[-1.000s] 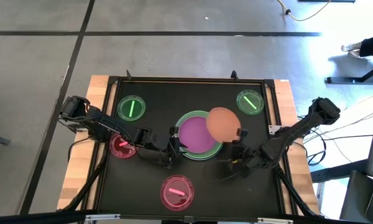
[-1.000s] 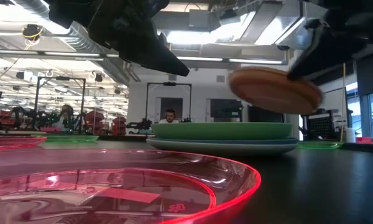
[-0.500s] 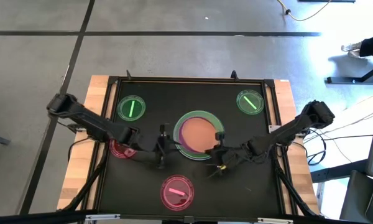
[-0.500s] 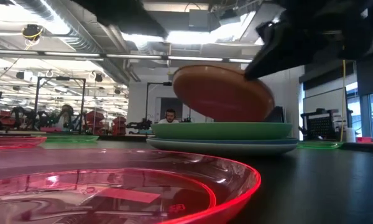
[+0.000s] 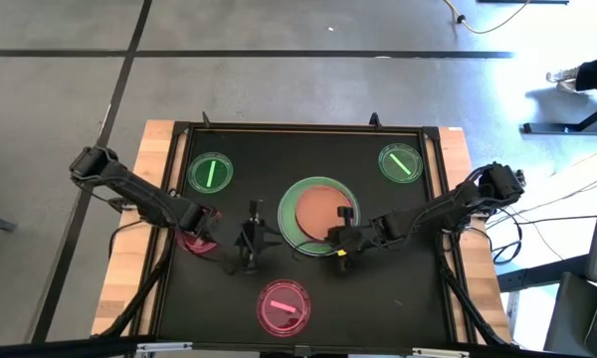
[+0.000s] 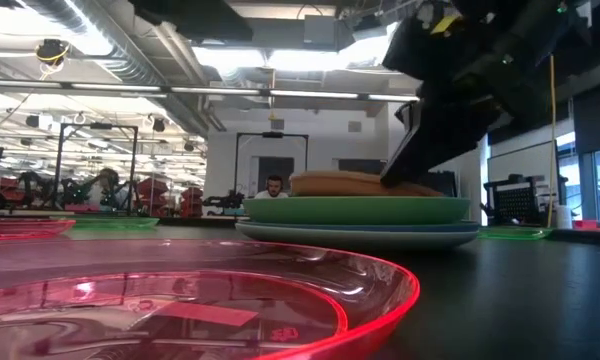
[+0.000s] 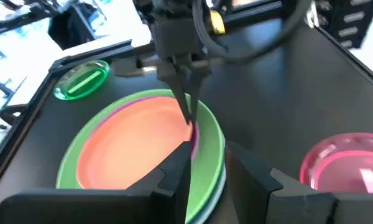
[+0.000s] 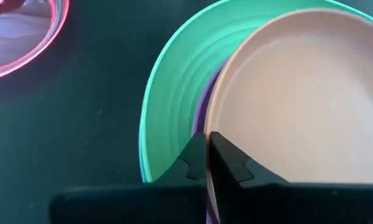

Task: Stack plastic plates
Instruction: Stack the small orange plate on the small pink plate, then stack the small red plate on the small orange plate

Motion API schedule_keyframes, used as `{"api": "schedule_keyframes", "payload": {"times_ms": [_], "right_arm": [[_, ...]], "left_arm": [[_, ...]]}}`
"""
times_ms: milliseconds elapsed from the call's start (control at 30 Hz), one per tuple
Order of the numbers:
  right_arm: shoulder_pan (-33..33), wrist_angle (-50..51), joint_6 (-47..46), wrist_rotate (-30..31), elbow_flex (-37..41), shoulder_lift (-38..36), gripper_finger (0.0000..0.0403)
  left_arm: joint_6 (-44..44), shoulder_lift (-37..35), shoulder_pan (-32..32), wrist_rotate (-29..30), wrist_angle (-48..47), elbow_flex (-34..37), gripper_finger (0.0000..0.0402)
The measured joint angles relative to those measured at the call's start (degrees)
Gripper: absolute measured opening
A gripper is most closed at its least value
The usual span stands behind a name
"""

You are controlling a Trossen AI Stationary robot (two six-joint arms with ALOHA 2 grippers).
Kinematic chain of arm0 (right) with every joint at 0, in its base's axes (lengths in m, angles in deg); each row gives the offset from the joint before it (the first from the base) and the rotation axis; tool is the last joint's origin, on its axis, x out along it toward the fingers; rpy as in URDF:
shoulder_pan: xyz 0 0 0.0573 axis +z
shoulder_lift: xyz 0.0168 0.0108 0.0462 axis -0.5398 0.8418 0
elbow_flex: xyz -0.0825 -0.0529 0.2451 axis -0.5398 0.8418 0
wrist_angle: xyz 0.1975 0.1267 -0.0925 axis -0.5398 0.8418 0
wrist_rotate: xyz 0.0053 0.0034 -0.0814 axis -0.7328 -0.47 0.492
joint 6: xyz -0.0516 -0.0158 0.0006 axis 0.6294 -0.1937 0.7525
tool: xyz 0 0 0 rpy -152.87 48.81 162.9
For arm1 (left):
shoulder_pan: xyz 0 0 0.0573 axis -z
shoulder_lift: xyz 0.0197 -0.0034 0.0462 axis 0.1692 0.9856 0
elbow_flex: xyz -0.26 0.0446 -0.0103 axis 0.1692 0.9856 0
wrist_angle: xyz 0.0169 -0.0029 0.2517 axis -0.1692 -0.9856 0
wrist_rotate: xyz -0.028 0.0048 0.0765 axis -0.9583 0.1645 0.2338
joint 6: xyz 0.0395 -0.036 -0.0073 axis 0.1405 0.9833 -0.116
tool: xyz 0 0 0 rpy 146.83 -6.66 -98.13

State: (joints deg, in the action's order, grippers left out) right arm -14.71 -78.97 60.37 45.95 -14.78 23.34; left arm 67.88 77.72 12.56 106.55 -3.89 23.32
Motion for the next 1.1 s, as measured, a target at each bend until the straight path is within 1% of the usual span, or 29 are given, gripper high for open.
{"api": "schedule_keyframes", "payload": {"times_ms": [100, 267, 400, 467, 533, 700, 800, 933, 1000, 1100], "right_arm": [[-0.5, 0.2, -0.3, 0.0, 0.0, 0.1, 0.0026], [-0.4, 0.1, -0.1, 0.0, -0.4, 0.1, 0.0095], [-0.3, 0.5, 1.5, 0.1, -4.6, 0.1, 0.0139], [0.5, 0.7, 3.3, 0.2, -6.3, 0.1, 0.0153], [1.9, 0.1, 5.7, 1.1, -7.5, 0.1, 0.0161], [6.4, -12.0, 13.1, 1.6, -5.5, 0.3, 0.0165], [8.3, -16.5, 16.4, 1.1, -4.1, 0.4, 0.0165], [9.2, -16.6, 17.7, 1.1, -3.9, 0.4, 0.0166], [9.1, -16.4, 17.6, 1.1, -3.9, 0.4, 0.0166], [9.0, -14.4, 17.4, 1.8, -3.9, 0.4, 0.0166]], "left_arm": [[0.9, -0.1, -0.5, 0.0, 0.2, 0.0, 0.0092], [1.0, -0.1, -0.5, 0.0, 0.2, 0.0, 0.0092], [1.0, 0.0, -0.5, 0.0, 0.0, 0.0, 0.0092], [1.0, 0.0, -0.5, 0.1, -0.8, 0.0, 0.0092], [1.8, 0.0, -0.5, 1.3, -2.1, 0.0, 0.0092], [6.5, 0.0, -0.8, 8.2, -8.9, 0.0, 0.0092], [11.9, 0.0, -2.0, 10.4, -14.0, 0.0, 0.0092], [21.8, 0.0, -4.6, 10.0, -21.3, 0.0, 0.0092], [29.0, 0.0, -6.1, 8.5, -25.7, 0.0, 0.0092], [39.6, 0.0, -8.1, 3.3, -33.1, 0.0, 0.0092]]}}
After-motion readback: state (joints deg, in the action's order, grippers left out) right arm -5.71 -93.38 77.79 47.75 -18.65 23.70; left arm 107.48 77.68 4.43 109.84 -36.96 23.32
